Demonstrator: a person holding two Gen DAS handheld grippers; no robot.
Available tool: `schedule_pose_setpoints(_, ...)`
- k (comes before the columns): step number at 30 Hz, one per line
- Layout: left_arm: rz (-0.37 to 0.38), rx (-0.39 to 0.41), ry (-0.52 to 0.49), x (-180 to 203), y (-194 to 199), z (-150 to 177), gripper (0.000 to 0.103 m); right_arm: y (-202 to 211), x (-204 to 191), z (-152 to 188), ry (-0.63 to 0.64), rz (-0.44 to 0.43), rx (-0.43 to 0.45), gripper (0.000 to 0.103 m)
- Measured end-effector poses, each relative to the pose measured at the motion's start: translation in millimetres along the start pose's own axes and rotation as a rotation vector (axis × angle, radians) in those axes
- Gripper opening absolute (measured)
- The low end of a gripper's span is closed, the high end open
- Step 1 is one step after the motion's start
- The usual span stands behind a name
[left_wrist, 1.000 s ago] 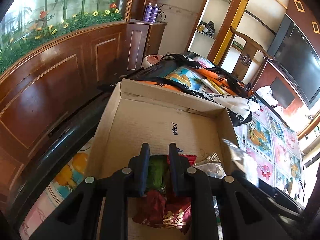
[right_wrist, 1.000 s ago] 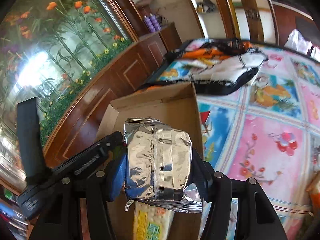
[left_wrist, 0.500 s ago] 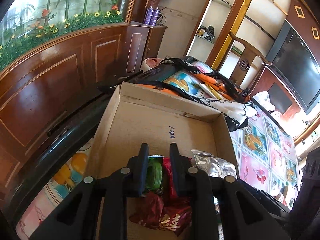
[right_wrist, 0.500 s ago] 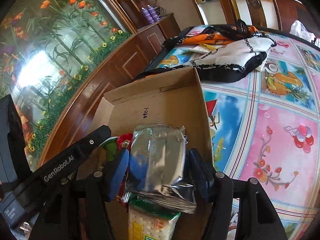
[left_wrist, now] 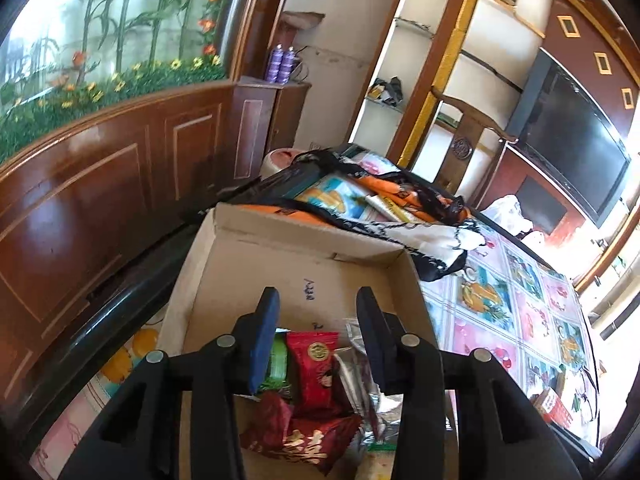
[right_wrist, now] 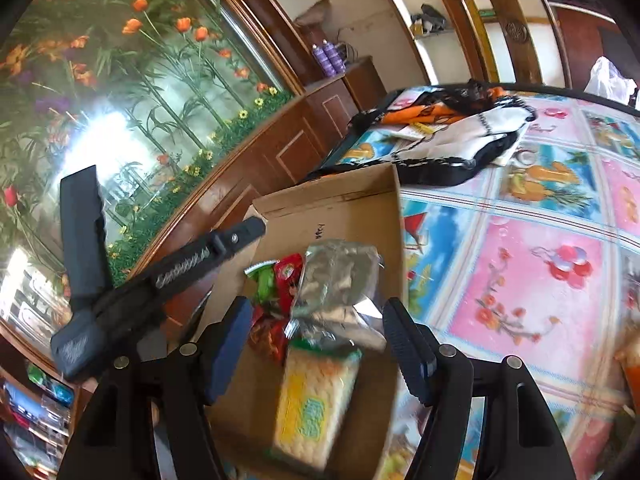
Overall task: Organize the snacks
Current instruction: 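Lower both packets into the box and open both grippers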
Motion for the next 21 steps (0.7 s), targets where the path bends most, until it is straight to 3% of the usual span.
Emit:
schedule_pose_setpoints(3, 0.014, 0.034, -0.025, 8.3, 6.9, -1.3, 0.039, 17.1, 0.2, 11.1, 0.043, 0.026, 0.01, 0.073)
schedule_pose_setpoints(8, 0.03, 0.078, -0.074, 22.3, 15.6, -2.0, 0.041, 59.1, 11.4, 16.8, 0.098, 0.114, 0.107, 0.072)
schedule_pose_setpoints(12, 0.047, 0.113, -0.092, 30.3, 22.8, -2.9, 0.045, 100.3, 34.3, 16.5, 0.054, 0.154, 0.201, 0.072)
schedule_pose_setpoints(16, 0.058, 0.134, -0.122, 38.7, 27.7, -1.3, 0.046, 122.4, 55.6, 26.1, -0.018, 0.111, 0.189, 0.072)
schedule_pose_setpoints(21, 0.086, 0.167, -0.129, 44.6, 35.8, -2.6, 0.053, 154.0, 79.8, 41.3, -0.052, 0.17, 0.204, 0.072)
Point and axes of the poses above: each gripper's, at about its wrist camera, not at the fingertips, and y roughly against the way its jaws point, x to its right, z to its underside, the point moved 9 cm from there along -y, roughly the way its jaws point, and after that the axes turned 7 degrees about -z, right-handed, at the moved point
